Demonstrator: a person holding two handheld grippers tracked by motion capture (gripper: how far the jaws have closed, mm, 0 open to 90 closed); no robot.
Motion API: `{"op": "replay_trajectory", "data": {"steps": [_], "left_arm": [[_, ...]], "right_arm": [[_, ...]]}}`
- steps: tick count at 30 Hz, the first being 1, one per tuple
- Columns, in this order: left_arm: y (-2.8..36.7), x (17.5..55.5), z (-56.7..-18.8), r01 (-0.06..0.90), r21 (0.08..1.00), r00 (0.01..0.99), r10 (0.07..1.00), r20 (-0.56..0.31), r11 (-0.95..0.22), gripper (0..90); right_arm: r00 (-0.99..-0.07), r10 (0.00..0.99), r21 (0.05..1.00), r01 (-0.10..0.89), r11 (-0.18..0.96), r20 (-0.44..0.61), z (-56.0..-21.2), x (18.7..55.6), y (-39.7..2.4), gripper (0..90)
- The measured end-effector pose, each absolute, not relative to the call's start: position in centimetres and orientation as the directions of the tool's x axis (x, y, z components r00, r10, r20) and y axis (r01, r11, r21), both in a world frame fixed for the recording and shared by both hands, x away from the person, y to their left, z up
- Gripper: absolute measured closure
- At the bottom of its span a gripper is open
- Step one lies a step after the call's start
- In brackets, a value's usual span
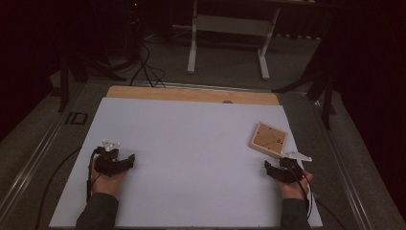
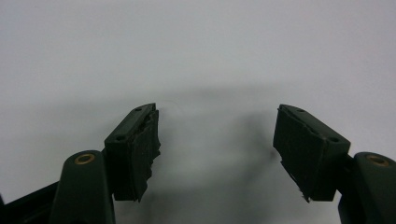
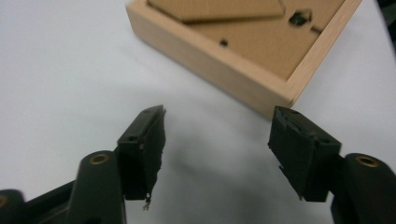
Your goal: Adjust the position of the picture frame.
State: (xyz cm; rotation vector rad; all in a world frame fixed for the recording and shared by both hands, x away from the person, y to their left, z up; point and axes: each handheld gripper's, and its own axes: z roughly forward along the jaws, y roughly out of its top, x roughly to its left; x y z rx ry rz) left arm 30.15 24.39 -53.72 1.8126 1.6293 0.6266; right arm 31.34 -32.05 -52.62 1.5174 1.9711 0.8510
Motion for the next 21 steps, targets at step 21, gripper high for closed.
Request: {"op": "replay_trajectory", "data": {"steps": [21], "left_arm": [[25.4, 29.8, -53.1, 0.676, 0.737, 0.067, 0.997, -0.041, -0.015, 32.5]], "right_arm": [[-0.195, 0.979, 0.842, 0.516, 0.156, -0.061, -49.4, 31.0, -32.4, 55.6]]}}
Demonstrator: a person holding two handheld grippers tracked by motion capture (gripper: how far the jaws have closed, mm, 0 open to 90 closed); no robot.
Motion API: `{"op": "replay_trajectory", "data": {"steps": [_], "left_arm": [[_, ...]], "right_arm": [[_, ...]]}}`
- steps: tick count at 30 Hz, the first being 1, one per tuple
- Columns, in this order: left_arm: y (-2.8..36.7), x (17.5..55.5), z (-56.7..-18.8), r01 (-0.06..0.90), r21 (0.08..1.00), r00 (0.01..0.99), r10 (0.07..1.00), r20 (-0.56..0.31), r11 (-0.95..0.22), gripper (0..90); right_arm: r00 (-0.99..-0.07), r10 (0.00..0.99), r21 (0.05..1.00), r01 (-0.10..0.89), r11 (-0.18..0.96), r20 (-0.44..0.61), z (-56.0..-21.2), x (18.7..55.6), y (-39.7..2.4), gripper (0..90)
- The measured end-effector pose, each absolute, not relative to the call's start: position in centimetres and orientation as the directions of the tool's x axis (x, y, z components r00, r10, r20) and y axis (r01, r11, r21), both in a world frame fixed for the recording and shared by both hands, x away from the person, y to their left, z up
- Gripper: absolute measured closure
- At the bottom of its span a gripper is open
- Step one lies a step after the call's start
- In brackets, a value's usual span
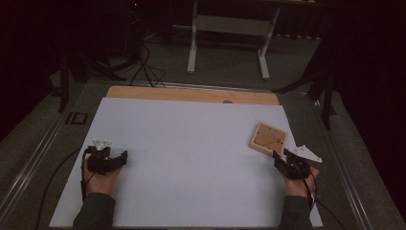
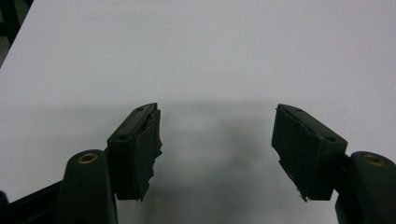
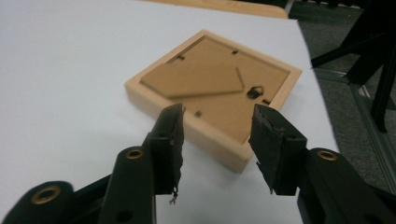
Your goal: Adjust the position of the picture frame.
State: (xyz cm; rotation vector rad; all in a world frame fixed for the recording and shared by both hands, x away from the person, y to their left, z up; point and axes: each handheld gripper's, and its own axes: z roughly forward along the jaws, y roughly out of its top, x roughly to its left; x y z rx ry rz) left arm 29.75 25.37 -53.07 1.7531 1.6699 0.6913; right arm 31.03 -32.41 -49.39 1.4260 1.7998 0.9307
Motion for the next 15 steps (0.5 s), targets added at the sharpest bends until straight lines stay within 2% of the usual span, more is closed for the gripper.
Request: {"op": "replay_trajectory", "data": {"steps": [5, 15], "left_arm": [[25.3, 29.7, -53.1, 0.674, 0.738, 0.066, 0.997, -0.031, -0.022, 32.5], [25.5, 29.8, -53.1, 0.674, 0.738, 0.056, 0.998, -0.036, -0.011, 32.4]], "right_arm": [[-0.168, 0.985, 0.854, 0.505, 0.126, -0.046, -48.6, 31.9, -33.2, 57.7], [-0.096, 0.994, 0.827, 0.562, 0.016, 0.046, -49.4, 34.2, -34.8, 62.5]]}}
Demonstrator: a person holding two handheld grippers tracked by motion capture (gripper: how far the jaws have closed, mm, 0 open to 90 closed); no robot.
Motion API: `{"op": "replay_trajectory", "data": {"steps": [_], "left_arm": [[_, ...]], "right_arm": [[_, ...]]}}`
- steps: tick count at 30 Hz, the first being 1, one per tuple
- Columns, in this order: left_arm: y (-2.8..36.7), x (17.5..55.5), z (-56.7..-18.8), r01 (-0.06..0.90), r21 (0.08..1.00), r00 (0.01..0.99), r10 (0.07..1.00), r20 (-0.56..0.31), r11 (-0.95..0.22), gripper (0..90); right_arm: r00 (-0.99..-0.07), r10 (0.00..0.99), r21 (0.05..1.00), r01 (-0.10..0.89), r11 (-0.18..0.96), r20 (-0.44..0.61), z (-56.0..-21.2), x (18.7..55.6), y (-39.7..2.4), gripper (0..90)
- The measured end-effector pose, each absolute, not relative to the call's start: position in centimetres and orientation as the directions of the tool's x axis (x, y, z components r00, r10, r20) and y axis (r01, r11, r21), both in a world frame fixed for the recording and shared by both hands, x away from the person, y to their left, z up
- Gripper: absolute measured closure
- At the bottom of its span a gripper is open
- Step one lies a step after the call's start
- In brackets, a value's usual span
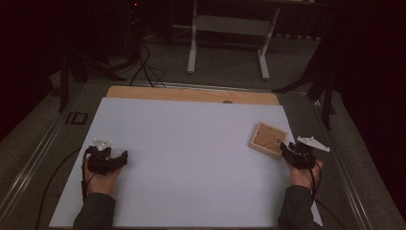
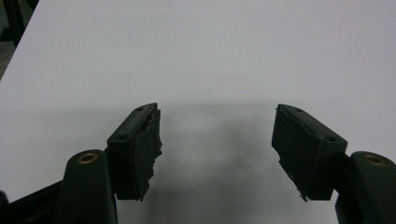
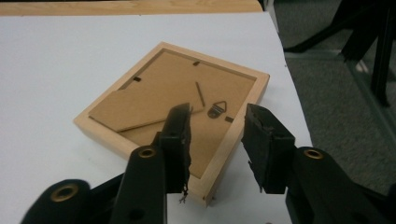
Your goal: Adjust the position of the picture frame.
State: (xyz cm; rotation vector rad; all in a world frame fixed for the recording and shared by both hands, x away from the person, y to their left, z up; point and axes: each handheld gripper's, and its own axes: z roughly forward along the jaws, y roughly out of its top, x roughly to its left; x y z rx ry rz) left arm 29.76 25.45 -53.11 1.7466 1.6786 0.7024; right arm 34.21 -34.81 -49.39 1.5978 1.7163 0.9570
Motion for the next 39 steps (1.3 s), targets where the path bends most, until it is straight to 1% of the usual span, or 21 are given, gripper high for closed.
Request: {"op": "replay_trajectory", "data": {"steps": [4, 15, 23, 30, 32, 39], "left_arm": [[25.5, 29.8, -53.1, 0.676, 0.737, 0.055, 0.998, -0.036, -0.01, 32.4], [25.8, 29.7, -52.9, 0.668, 0.744, 0.046, 0.998, -0.047, 0.004, 32.4], [25.8, 29.7, -52.9, 0.673, 0.74, 0.044, 0.998, -0.046, 0.005, 32.5], [25.7, 29.7, -52.9, 0.678, 0.735, 0.053, 0.998, -0.039, -0.007, 32.6], [25.6, 29.8, -53.0, 0.677, 0.736, 0.055, 0.998, -0.038, -0.009, 32.6], [25.6, 29.8, -53.0, 0.68, 0.733, 0.058, 0.998, -0.037, -0.013, 32.7]], "right_arm": [[-0.092, 0.995, 0.819, 0.573, 0.011, 0.05, -49.9, 34.7, -34.9, 66.4], [-0.093, 0.995, 0.797, 0.603, 0.037, 0.024, -50.9, 35.3, -34.5, 65.8], [-0.085, 0.994, 0.783, 0.621, -0.002, 0.07, -51.7, 35.6, -34.9, 66.2], [-0.074, 0.988, 0.779, 0.624, -0.06, 0.136, -51.8, 35.4, -35.6, 71.9], [-0.071, 0.986, 0.778, 0.624, -0.075, 0.152, -51.8, 35.3, -35.8, 75.7], [-0.082, 0.987, 0.782, 0.621, -0.058, 0.138, -51.8, 35.1, -35.6, 75.7]]}}
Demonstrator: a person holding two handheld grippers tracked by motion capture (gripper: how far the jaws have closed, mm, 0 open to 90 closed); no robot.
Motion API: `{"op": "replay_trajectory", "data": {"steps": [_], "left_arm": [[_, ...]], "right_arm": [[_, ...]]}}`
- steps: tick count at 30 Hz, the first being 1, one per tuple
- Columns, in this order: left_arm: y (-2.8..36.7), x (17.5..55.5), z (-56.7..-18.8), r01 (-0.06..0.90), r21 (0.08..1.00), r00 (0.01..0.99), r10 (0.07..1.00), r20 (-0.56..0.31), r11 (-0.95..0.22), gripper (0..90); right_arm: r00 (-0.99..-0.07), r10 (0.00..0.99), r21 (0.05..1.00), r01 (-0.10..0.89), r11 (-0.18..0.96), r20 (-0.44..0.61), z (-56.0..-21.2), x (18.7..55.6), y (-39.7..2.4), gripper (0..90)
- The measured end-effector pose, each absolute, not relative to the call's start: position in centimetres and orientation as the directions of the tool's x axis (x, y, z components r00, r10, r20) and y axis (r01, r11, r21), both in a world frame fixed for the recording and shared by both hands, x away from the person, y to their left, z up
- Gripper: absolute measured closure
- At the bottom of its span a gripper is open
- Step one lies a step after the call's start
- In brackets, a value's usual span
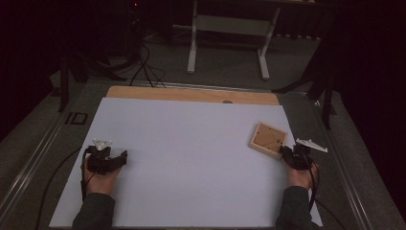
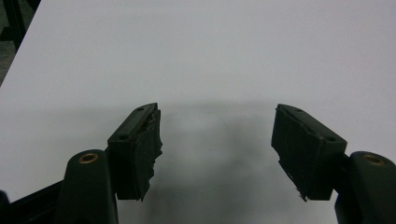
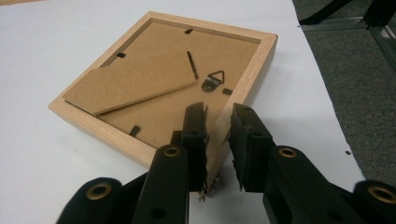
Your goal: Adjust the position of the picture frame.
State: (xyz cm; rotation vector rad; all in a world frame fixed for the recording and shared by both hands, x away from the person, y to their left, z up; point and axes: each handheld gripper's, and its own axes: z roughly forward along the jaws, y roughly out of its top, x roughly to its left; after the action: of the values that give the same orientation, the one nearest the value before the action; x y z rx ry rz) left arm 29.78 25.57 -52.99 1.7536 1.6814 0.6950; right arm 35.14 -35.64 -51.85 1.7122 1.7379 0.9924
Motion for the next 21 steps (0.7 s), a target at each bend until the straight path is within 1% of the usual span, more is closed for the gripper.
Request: {"op": "replay_trajectory", "data": {"steps": [21], "left_arm": [[25.36, 29.8, -53.05, 0.687, 0.726, 0.069, 0.997, -0.032, -0.024, 33.7]], "right_arm": [[-0.127, 0.984, 0.785, 0.619, -0.017, 0.122, -51.88, 35.05, -34.78, 75.5]]}}
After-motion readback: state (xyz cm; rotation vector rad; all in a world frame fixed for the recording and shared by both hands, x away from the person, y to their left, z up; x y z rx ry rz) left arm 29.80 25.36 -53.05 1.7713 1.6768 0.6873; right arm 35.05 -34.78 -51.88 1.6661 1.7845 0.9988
